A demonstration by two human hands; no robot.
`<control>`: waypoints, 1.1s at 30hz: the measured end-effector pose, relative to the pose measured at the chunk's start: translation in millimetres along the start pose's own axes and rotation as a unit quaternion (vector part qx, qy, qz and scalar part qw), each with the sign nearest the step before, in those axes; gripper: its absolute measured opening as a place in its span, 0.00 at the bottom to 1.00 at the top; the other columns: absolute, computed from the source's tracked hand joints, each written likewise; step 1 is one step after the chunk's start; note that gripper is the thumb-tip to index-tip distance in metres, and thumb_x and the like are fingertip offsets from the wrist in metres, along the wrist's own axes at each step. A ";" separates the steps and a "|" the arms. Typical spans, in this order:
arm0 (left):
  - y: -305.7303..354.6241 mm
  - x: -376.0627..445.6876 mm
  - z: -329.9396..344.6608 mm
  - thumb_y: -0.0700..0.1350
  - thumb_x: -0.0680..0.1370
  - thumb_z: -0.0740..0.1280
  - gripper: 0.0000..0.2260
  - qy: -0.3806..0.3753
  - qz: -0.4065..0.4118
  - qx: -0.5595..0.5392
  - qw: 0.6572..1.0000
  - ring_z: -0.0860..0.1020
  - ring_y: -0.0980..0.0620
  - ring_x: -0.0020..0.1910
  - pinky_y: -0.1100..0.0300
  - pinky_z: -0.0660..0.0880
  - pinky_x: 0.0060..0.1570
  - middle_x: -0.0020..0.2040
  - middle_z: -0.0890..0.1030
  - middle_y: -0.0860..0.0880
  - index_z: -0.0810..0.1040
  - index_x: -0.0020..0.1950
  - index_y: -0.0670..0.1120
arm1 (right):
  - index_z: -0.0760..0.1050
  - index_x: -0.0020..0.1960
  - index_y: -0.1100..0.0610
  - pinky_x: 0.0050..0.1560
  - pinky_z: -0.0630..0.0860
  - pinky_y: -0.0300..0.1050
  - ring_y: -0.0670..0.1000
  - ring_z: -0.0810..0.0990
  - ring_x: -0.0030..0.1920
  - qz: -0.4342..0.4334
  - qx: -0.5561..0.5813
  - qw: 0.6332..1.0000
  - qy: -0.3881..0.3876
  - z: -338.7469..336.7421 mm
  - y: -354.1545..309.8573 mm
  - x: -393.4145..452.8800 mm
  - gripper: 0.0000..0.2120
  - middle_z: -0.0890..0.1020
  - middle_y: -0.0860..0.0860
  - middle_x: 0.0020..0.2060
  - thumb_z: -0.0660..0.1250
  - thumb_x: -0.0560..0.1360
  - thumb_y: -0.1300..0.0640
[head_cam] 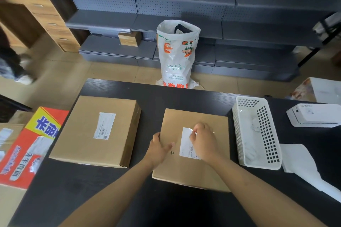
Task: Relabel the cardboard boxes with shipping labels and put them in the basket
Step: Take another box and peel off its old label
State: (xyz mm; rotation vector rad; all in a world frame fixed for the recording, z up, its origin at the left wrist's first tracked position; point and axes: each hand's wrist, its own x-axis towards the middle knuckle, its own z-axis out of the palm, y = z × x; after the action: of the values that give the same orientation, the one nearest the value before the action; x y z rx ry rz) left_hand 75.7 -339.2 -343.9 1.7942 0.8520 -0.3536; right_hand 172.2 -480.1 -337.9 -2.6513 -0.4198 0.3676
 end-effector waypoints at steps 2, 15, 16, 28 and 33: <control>0.4 -0.2 -0.4 0.55 0.77 0.66 0.30 0.000 -0.002 -0.005 1.000 0.74 0.48 0.61 0.46 0.74 0.62 0.67 0.69 0.47 0.56 0.74 0.48 | 0.71 0.56 0.57 0.51 0.69 0.42 0.52 0.73 0.55 -0.006 0.029 1.000 0.009 0.7 0.6 0.2 0.08 0.76 0.50 0.54 0.62 0.78 0.56; 4.3 -1.9 10.0 0.49 0.80 0.64 0.27 0.028 -0.041 -0.080 0.996 0.72 0.49 0.57 0.53 0.73 0.54 0.67 0.71 0.47 0.55 0.75 0.50 | 0.67 0.47 0.52 0.47 0.61 0.38 0.51 0.70 0.53 -0.111 -0.067 0.990 -0.056 -3.3 2.5 -6.9 0.12 0.74 0.50 0.51 0.61 0.72 0.68; 3.9 -1.8 10.9 0.49 0.80 0.64 0.27 0.032 -0.039 -0.074 0.996 0.71 0.51 0.55 0.55 0.72 0.52 0.67 0.71 0.48 0.55 0.75 0.50 | 0.65 0.45 0.52 0.47 0.61 0.38 0.50 0.69 0.52 -0.127 -0.061 0.988 -0.068 -4.7 3.5 -11.9 0.13 0.73 0.50 0.50 0.61 0.71 0.69; 7.2 -4.9 6.1 0.48 0.79 0.66 0.28 0.027 -0.033 -0.054 0.998 0.74 0.42 0.61 0.48 0.74 0.59 0.66 0.72 0.43 0.56 0.75 0.47 | 0.67 0.42 0.55 0.55 0.69 0.40 0.49 0.69 0.44 -0.264 0.080 0.960 0.046 -46.9 12.3 -80.3 0.07 0.70 0.49 0.43 0.55 0.78 0.63; 6.8 -9.1 7.6 0.50 0.80 0.64 0.29 0.019 -0.021 -0.036 0.999 0.71 0.41 0.65 0.45 0.69 0.64 0.69 0.70 0.43 0.54 0.76 0.47 | 0.69 0.46 0.53 0.46 0.65 0.27 0.40 0.70 0.44 -0.082 0.187 0.954 0.219 -76.6 16.0 -60.9 0.04 0.71 0.46 0.44 0.60 0.80 0.59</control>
State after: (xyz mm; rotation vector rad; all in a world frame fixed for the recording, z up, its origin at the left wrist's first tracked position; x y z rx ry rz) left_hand 75.3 -350.7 -336.7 1.7236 0.9201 -0.3134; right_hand 144.4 -543.3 -266.7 -2.2189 -0.3770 -0.1801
